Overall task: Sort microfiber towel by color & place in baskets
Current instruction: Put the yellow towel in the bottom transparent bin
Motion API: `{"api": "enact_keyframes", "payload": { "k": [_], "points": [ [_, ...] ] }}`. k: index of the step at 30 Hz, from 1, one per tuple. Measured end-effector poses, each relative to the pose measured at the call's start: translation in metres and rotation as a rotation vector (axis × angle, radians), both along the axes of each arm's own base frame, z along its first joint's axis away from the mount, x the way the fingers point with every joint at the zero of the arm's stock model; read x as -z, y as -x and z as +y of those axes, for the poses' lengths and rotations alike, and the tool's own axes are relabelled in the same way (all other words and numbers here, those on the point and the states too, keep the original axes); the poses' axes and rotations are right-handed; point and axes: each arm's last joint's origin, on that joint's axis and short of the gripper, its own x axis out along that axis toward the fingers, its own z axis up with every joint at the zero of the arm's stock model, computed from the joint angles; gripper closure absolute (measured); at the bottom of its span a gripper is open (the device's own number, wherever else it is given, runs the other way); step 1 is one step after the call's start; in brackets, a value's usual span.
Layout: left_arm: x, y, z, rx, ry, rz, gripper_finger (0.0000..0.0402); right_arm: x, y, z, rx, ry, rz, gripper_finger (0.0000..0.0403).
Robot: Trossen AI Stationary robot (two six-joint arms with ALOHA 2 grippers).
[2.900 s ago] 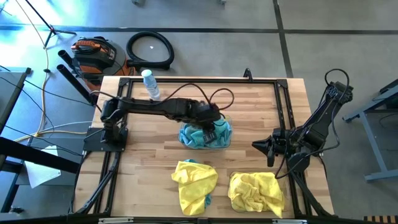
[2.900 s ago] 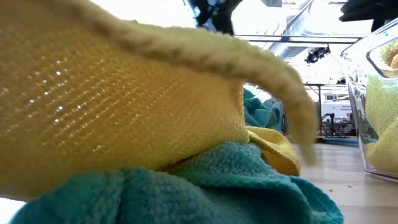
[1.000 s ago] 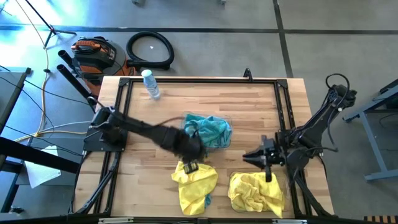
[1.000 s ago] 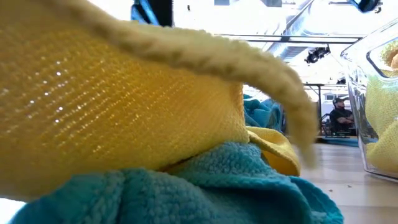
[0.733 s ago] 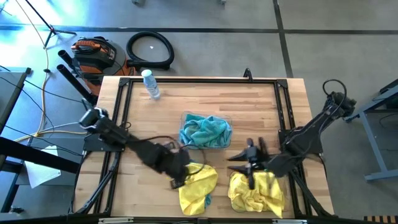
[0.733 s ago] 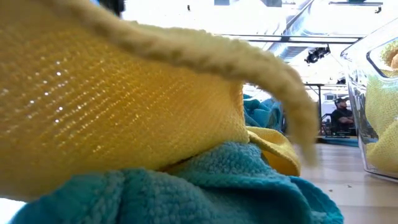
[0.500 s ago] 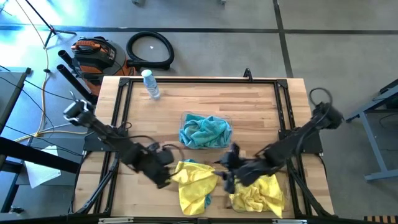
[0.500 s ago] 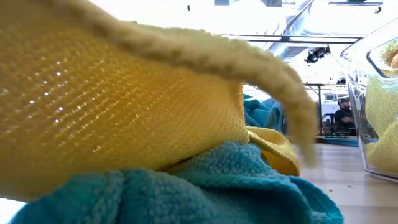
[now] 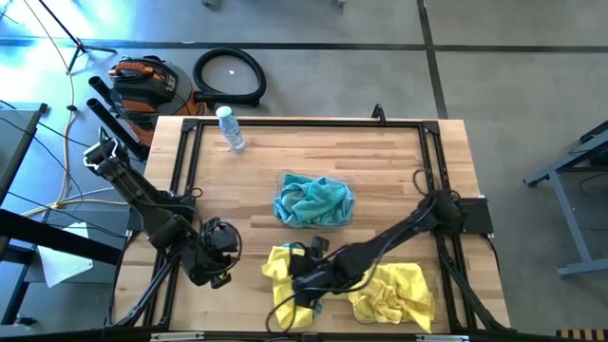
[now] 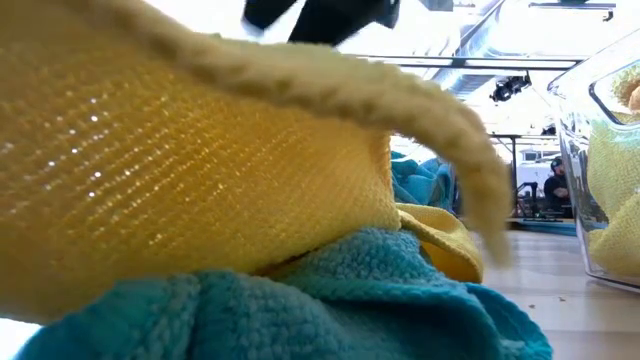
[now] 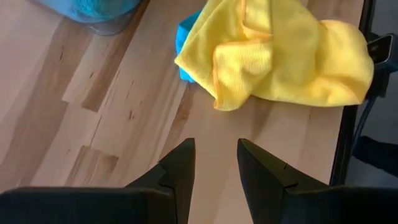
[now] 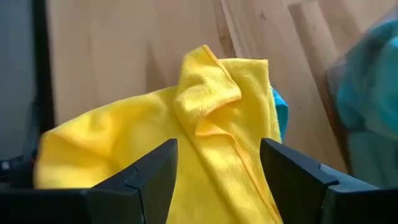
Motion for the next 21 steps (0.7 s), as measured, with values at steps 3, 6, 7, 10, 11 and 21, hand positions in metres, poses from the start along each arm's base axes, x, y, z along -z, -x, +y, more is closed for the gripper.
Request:
{"api": "enact_keyframes", "payload": {
  "k": [3,6,7,10,11,21],
  "points": [
    [0.001,0.001,-0.002,0.009,0.000,-0.001,0.0291,0.024,-0.016,0.002,0.003,-0.003,0.045,0.0176],
    [0.001,0.003,-0.003,0.013,-0.008,-0.009,0.0291,0.050,-0.027,0.001,0.010,-0.037,0.109,0.0176],
    [0.001,0.003,-0.003,0.014,-0.012,-0.013,0.0291,0.058,-0.029,0.001,0.019,-0.050,0.131,0.0176],
    [0.001,0.005,-0.005,0.024,-0.013,-0.015,0.0291,0.077,-0.033,-0.002,0.044,-0.082,0.182,0.0176],
    [0.001,0.005,-0.006,0.027,-0.013,-0.015,0.0291,0.082,-0.035,-0.002,0.049,-0.085,0.193,0.0176],
    [0.000,0.007,-0.008,0.040,-0.014,-0.024,0.0291,0.093,-0.040,-0.008,0.064,-0.077,0.206,0.0266]
  ]
}}
